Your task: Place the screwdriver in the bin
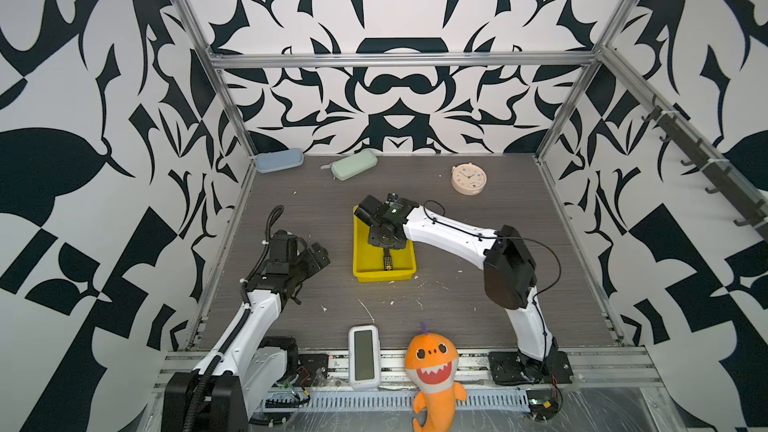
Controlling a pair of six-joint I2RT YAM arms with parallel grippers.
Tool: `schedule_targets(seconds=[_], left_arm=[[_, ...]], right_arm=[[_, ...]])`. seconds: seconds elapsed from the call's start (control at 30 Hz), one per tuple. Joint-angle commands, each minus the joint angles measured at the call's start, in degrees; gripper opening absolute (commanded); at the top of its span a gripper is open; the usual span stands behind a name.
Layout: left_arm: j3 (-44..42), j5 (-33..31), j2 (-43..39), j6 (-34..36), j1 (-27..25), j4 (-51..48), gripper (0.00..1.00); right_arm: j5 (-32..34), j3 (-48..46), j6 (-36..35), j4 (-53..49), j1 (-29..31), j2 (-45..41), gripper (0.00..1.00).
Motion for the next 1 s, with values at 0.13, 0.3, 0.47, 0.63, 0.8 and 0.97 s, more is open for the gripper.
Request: schedule_targets(seconds=[0.13,0.3,0.47,0.63,0.8,0.97], left_arm=[[0.72,0.91,-0.12,-0.60,0.06,-0.86,0.99],[0.32,1.16,-0.37,-0.72,0.03,-0.38,0.99],[0.87,1.24,0.74,-0.69,0.05,-0.80,0.99],[0.60,0.75,0.31,-0.89,0.04,-0.69,0.99],[0.57,0.78,0.36,-0.89,0.06,-0.63,0.99],[0.61,1.20,0.80,-0.85,0.01,-0.30,0.99]], right_arm=[[12.11,-6.86,-3.37,-2.78,0.17,-15.97,0.40],[28.45,-18.36,-3.07,1.48,-0.28,-30.14,0.46],[36.16,-48.21,-18.90,36.68,-0.28,-48.96,1.00],[41.82,-67.89,-43.13,64.59,-0.49,-58.30,1.00],[36.88,-78.63,-76.57,78.12,-4.98,-57.58,1.00],[26.38,-85.06,-77.32,80.39,-18.13,-57.77,1.00]])
